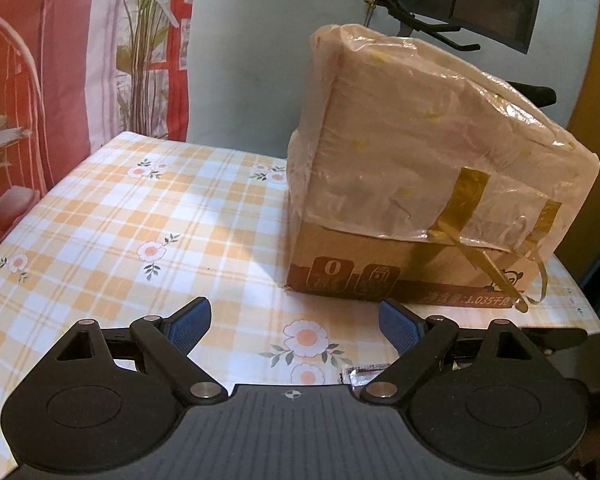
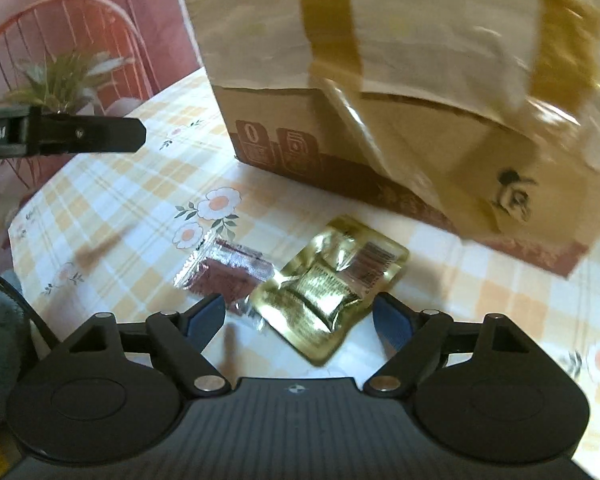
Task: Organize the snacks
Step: 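Move both tools back to the remaining packets beside the wrapped box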
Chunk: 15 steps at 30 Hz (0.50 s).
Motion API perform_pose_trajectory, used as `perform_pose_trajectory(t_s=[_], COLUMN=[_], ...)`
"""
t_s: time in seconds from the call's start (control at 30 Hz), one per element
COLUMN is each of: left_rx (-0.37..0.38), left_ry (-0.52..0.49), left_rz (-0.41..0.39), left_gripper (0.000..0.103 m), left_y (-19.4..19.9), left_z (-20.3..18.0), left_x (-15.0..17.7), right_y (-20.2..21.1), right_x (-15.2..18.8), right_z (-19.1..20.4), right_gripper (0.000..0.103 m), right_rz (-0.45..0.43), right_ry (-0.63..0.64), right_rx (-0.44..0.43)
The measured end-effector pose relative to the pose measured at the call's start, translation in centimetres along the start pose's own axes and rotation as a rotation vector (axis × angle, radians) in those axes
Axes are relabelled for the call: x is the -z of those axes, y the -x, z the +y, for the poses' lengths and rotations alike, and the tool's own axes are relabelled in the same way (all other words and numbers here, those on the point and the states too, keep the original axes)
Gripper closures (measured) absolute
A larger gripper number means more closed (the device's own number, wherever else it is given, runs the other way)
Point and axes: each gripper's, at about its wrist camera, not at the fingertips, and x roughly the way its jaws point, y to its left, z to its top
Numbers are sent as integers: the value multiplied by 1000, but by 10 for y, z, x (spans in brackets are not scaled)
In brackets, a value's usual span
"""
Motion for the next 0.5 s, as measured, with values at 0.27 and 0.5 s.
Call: perform_pose_trajectory(t_s=[0.27, 0.5], left_rx=[-2, 2], left_ry=[13, 5], left_rz=[8, 31], left_gripper=[11, 12], left_y=[-1, -6], left_z=[2, 1], left_x=[3, 7], right_y=[-16, -9], right_x=[-10, 0], right_z=[7, 1], right_gripper=[26, 46], right_rz=[-24, -95], right_ry=[30, 15], right_rx=[49, 89])
